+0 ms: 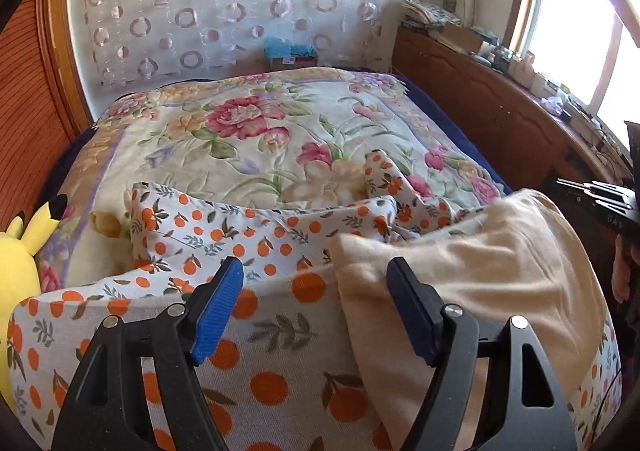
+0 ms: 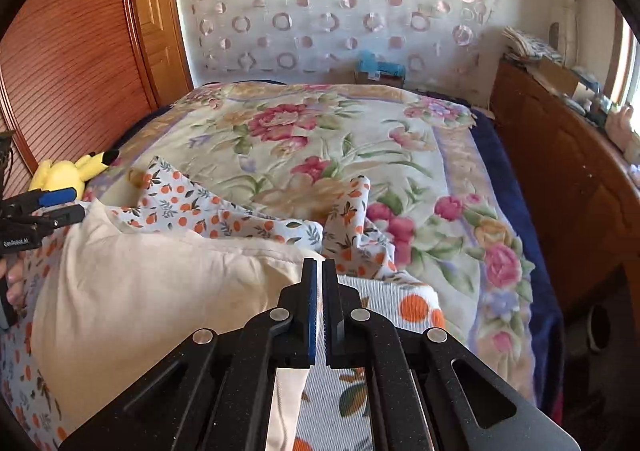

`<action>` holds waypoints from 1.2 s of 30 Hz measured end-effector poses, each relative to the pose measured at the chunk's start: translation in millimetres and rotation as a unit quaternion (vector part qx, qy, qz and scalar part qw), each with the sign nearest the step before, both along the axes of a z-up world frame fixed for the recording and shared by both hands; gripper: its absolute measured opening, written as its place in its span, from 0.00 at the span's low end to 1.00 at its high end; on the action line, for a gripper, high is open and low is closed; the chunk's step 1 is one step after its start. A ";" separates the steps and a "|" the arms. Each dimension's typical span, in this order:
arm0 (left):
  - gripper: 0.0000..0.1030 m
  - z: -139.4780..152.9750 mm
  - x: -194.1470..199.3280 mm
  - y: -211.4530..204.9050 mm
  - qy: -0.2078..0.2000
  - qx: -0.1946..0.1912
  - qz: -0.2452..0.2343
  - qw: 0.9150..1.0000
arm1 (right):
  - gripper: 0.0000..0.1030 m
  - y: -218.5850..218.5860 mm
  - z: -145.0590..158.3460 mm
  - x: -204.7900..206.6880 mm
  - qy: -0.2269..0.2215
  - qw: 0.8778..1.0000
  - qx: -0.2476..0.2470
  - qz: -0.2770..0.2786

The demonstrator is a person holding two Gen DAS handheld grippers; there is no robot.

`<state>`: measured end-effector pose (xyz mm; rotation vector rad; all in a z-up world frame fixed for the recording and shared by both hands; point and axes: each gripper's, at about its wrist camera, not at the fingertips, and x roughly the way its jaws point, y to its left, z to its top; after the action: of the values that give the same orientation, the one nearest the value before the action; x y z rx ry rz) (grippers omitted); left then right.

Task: Fold small clothes

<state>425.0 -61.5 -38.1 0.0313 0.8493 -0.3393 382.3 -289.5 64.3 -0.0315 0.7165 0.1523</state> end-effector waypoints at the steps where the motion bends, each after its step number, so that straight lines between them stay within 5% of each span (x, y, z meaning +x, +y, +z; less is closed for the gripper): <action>1: 0.74 -0.2 -5.1 -0.6 0.003 -0.003 -0.008 1.000 | 0.25 1.4 0.8 -4.0 0.003 1.000 0.010 0.005; 2: 0.74 0.3 -8.7 -0.7 0.005 -0.003 -0.015 1.000 | 0.46 5.8 3.0 -7.0 0.006 1.000 0.015 0.010; 4: 0.74 -0.2 -17.9 -5.0 0.009 0.000 -0.030 0.999 | 0.65 8.5 4.8 -16.6 0.009 0.999 0.032 0.022; 12: 0.66 -11.5 -35.4 -25.3 0.042 0.002 -0.069 0.997 | 0.67 8.9 -26.3 -19.0 0.070 0.994 0.079 0.035; 18: 0.66 -16.0 -36.8 -29.1 0.051 -0.022 -0.065 0.996 | 0.67 2.6 -28.2 -9.8 0.074 0.990 0.107 0.050; 20: 0.57 -16.2 -36.1 -28.0 0.050 -0.035 -0.063 0.996 | 0.58 1.7 -29.3 -7.3 0.074 0.989 0.109 0.060; 22: 0.32 -16.7 -34.5 -26.3 0.058 -0.055 -0.065 0.995 | 0.38 2.7 -31.2 -13.5 0.074 0.988 0.115 0.075; 24: 0.18 -15.5 -36.2 -28.9 0.064 -0.067 -0.073 0.993 | 0.22 5.8 -32.8 -17.0 0.067 0.988 0.111 0.088; 29: 0.15 9.6 -60.4 -23.9 0.025 -0.074 -0.093 0.993 | 0.15 11.3 -20.5 -31.0 0.022 0.993 0.080 0.089; 36: 0.14 63.5 -116.8 37.4 -0.039 -0.105 -0.076 0.991 | 0.14 48.2 27.5 -47.1 -0.043 0.987 0.065 0.138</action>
<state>308.2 -24.1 25.4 -0.0861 0.7324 -0.5665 335.2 -241.3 91.8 -0.0130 0.6120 0.4604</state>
